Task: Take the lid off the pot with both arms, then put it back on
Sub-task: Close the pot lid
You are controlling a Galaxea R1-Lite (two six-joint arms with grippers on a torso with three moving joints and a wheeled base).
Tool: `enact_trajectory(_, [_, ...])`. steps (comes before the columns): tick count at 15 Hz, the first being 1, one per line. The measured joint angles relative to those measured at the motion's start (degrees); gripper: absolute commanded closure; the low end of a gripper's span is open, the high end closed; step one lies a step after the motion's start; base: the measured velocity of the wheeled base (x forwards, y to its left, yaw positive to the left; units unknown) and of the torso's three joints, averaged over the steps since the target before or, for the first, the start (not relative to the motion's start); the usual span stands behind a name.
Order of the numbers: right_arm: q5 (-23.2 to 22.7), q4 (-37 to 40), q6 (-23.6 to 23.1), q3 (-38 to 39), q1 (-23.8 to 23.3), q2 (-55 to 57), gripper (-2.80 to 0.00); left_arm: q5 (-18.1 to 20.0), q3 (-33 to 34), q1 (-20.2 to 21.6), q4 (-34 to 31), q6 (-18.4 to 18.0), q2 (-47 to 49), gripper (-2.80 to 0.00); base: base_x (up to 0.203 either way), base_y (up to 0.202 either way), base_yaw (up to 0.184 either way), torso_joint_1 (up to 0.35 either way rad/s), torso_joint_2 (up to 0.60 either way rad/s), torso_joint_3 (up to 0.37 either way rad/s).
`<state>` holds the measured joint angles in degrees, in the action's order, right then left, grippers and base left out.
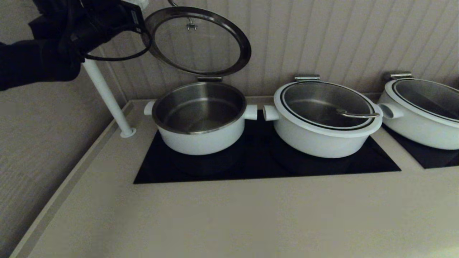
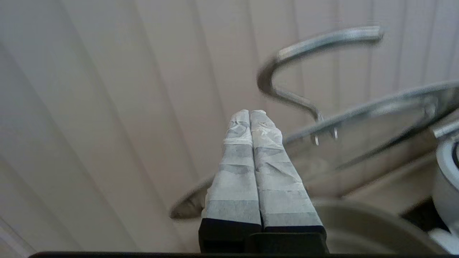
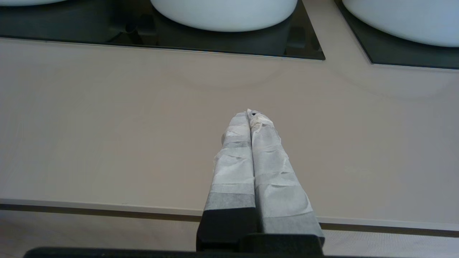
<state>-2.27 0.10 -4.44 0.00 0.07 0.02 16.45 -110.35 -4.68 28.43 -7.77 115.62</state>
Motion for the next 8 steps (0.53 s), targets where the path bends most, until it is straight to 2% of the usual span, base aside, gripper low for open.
enact_trajectory(8, [0.0, 0.0, 0.0, 0.0, 0.0, 0.0, 0.0, 0.2, -1.4, -0.2, 7.1, 0.6, 4.0, 0.0, 0.0, 0.0, 0.0, 0.0, 0.0, 0.0])
